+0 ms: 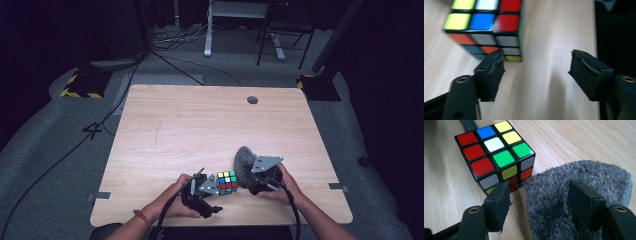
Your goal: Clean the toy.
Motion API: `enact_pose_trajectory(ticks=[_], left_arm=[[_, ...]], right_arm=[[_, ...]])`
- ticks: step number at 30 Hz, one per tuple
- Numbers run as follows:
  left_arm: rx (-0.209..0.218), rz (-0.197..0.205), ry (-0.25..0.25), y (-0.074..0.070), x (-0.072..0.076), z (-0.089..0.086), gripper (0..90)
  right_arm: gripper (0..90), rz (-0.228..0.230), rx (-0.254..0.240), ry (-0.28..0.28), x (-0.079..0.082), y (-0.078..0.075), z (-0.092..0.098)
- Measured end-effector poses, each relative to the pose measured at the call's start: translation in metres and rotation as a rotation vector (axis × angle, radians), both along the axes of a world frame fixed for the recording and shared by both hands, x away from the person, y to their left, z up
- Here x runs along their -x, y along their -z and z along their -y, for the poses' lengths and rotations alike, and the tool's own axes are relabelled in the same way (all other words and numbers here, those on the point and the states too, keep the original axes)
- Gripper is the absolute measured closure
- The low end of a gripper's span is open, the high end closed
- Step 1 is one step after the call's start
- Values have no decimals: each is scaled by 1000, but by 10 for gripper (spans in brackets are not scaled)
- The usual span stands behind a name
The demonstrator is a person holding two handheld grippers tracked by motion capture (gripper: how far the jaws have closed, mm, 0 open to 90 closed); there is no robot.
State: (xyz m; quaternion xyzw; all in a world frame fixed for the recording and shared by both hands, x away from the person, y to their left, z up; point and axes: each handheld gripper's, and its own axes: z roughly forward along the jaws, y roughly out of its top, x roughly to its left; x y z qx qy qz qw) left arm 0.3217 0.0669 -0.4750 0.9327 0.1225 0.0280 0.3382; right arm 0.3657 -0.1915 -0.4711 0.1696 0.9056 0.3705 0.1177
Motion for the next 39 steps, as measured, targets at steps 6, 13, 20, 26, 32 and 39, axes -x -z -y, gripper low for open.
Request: enact_pose_trajectory(ticks=[6, 13, 20, 26, 32, 39], left_arm=[[40, 8, -95, 2, -26, -4, 169], [39, -1, -31, 5, -35, 11, 158], [26, -13, -15, 12, -40, 18, 237], [26, -6, 13, 14, -40, 20, 309], [33, -3, 21, 13, -41, 23, 305], [36, -12, 26, 14, -41, 25, 279]], right_arm=[[344, -6, -13, -25, -1, -1, 0], [345, 1, -10, -21, -2, 1, 0], [356, -1, -10, -29, -2, 3, -4], [363, 17, -27, -18, -2, 3, -6], [390, 26, -82, -22, -1, -3, -4], [403, 44, -111, -42, 4, -8, -9]])
